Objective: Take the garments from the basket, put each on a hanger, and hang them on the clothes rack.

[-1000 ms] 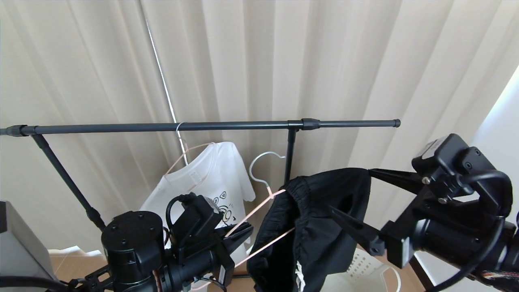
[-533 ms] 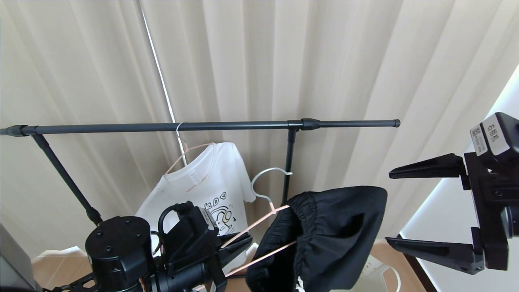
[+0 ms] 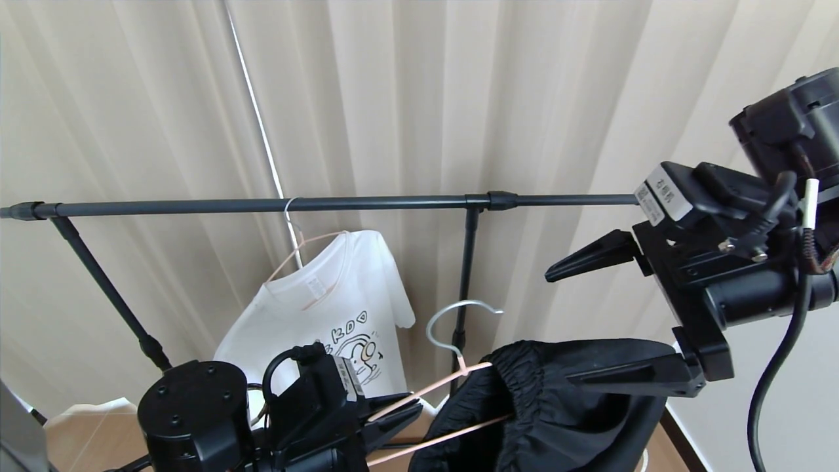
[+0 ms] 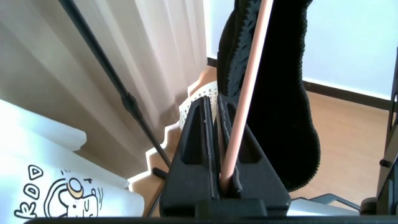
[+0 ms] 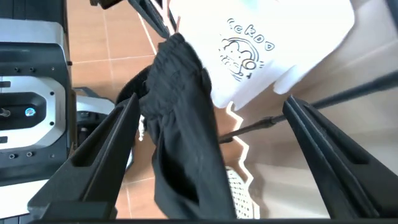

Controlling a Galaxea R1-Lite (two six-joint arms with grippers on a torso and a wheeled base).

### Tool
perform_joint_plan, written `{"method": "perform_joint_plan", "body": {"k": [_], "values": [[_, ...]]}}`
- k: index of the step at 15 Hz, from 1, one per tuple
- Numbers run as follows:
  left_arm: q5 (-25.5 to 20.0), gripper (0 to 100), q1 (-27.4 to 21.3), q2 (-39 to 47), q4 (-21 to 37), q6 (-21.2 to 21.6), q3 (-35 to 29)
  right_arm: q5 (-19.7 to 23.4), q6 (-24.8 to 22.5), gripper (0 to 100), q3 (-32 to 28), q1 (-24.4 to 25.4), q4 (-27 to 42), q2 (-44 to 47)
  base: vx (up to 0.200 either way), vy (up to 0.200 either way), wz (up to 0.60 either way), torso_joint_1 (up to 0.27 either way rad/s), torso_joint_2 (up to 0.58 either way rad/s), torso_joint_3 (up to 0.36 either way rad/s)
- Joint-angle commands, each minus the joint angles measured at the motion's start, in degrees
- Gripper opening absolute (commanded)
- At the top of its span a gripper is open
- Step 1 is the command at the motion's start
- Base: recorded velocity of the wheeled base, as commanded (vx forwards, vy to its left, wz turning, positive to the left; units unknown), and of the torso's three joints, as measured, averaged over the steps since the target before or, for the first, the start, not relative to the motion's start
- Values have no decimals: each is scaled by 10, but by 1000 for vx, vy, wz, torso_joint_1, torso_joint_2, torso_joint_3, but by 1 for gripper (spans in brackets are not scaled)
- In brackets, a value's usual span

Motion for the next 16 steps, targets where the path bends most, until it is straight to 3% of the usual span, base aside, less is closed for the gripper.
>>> {"method": "perform_joint_plan", "body": {"k": [1, 6, 16], "values": [[1, 0, -7, -1, 0, 0, -1, 0, 3, 100, -1, 10, 1, 28, 0, 0, 0, 0, 0, 0], [3, 0, -11, -1, 0, 0, -5, -2, 9, 100, 30, 14, -6, 35, 0, 0, 0, 0, 0, 0], [3, 0, -16, -7, -1, 12, -4, -6, 9, 100, 27, 14, -7, 60, 0, 0, 0, 0, 0, 0]]}}
